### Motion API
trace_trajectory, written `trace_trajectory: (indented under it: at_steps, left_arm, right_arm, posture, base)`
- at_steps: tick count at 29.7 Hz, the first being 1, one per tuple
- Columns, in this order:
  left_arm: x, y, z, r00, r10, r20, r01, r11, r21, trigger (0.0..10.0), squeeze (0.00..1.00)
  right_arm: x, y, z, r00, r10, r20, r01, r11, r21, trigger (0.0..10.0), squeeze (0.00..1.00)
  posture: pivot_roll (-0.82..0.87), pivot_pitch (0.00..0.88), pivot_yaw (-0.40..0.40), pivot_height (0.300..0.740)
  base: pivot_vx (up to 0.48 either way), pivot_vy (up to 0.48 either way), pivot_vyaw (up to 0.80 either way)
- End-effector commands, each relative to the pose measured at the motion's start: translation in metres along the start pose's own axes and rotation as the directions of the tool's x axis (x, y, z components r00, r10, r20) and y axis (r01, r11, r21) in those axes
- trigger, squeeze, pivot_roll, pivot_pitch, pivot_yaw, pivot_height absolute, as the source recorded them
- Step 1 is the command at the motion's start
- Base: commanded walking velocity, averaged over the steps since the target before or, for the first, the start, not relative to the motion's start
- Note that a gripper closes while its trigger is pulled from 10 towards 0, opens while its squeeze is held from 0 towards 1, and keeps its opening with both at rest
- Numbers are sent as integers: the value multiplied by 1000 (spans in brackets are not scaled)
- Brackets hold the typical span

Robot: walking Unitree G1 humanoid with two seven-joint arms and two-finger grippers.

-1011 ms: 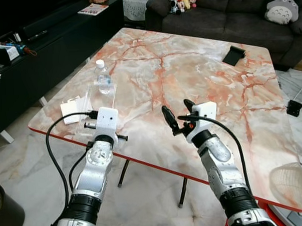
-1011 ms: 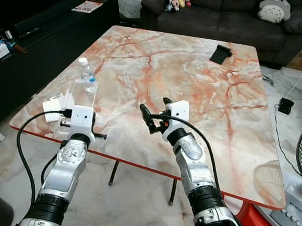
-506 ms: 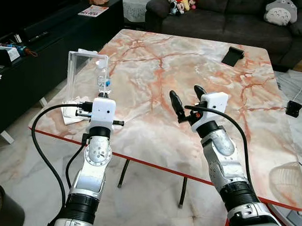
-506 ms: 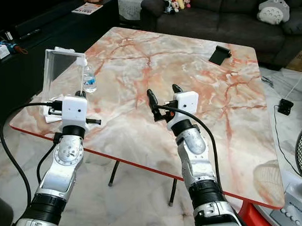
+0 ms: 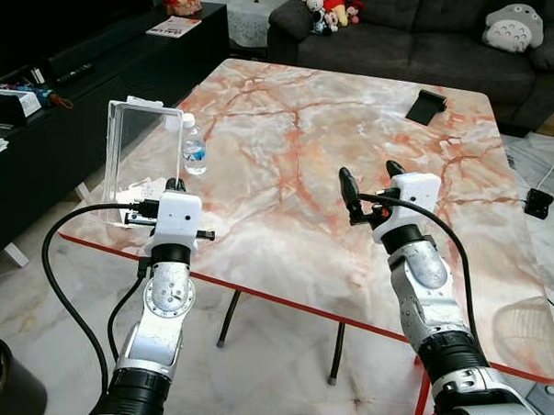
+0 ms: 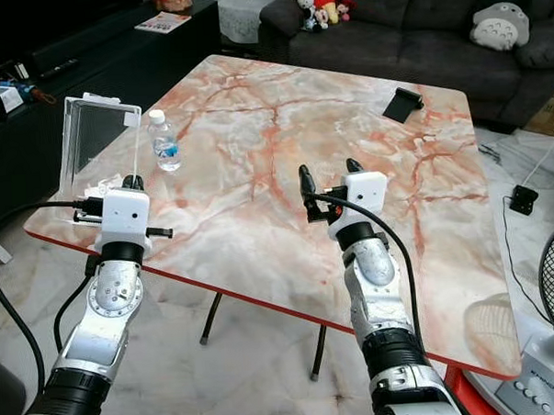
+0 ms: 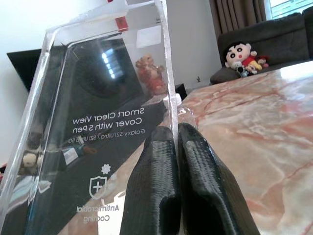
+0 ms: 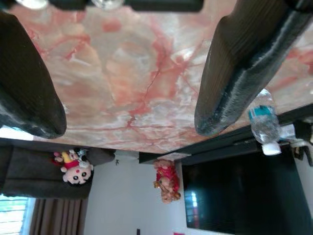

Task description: Picking trash to rubbish bin

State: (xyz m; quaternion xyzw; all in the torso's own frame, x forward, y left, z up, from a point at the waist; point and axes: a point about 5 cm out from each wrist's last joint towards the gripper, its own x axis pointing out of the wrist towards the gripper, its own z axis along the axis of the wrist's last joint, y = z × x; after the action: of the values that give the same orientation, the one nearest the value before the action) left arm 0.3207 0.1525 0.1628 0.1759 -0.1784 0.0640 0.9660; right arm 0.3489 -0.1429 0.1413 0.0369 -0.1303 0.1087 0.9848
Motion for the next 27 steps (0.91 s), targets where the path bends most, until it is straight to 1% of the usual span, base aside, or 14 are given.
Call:
trace_trajectory:
  at_steps: [1,4,11,16,23,27]
  left_arm:
    - [2,-1,6,1000,-3,31,2,1000,9,10000,0]
    - [4,-4,8,999,-18,43,18,1000,5,10000,0]
    - [4,-5,8,999,-22,45,22,1000,-1,10000,0]
    - [3,-11,5,998,-51,29,51,999,-10,10000,0]
    - [3,-10,5,998,-55,26,55,998,-8,10000,0]
    - [2,-9,4,998,-52,24,52,999,-9,10000,0]
  right_arm:
    - [4,3,3,1000,2,14,-2,1000,2,10000,0]
    - [4,4,2,1000,3,17,-3,1000,8,10000,0]
    - [2,3,0,1000,-2,13,2,1000,9,10000,0]
    - [3,0,1,1000,-3,12,3,1000,6,10000,0]
    - [4,-1,2,1000,-9,14,9,1000,6,10000,0]
    - [2,-1,1,1000,-10,10,10,1000,8,10000,0]
  posture:
    - [11,0,-25,740]
    - [7,0,-21,740]
    - [6,0,-21,740]
    - [5,0,-28,740]
    - [8,1,-33,740]
    - [10,16,-34,740]
  base:
    - [0,0,0]
    - [0,0,0]
    - [0,0,0]
    - [0,0,0]
    - [0,0,0]
    - [0,0,0]
